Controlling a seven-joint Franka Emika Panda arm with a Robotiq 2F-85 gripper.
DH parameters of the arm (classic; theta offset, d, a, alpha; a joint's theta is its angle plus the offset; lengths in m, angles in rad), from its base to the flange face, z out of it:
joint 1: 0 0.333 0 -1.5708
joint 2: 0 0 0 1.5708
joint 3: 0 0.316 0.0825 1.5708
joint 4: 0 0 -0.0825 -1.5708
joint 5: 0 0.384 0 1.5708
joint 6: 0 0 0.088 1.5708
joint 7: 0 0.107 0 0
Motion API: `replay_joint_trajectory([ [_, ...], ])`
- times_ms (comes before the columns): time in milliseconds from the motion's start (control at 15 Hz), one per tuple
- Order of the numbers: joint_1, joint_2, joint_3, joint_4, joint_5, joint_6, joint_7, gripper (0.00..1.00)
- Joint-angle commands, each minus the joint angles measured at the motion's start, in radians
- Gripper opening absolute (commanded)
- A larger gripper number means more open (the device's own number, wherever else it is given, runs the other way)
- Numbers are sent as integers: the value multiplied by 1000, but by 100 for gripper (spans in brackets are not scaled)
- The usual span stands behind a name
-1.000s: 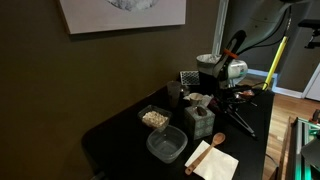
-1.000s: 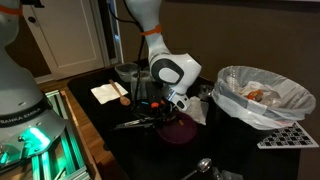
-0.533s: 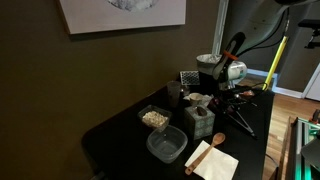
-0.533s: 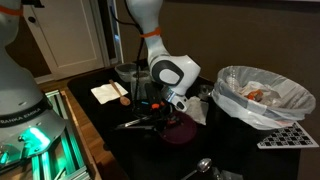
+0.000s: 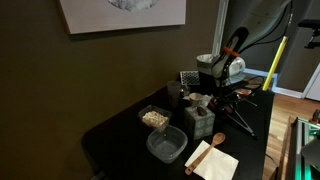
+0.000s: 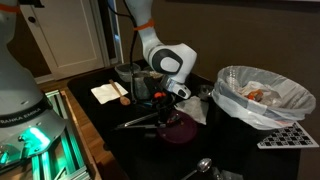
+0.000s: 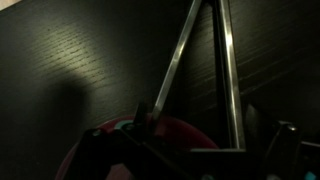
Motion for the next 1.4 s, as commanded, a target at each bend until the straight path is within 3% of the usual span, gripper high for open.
replay_joint_trajectory([
  [0,69,-101,-46,-87,-106,32,88,100],
  [333,121,-200,-100,-180,-265,94,218,100],
  [667,138,-251,-150,-279,-383,286,358,100],
  [1000,153,-238,-183,-345,-362,481,415,100],
  [1333,209,-203,-267,-373,-350,635,420,100],
])
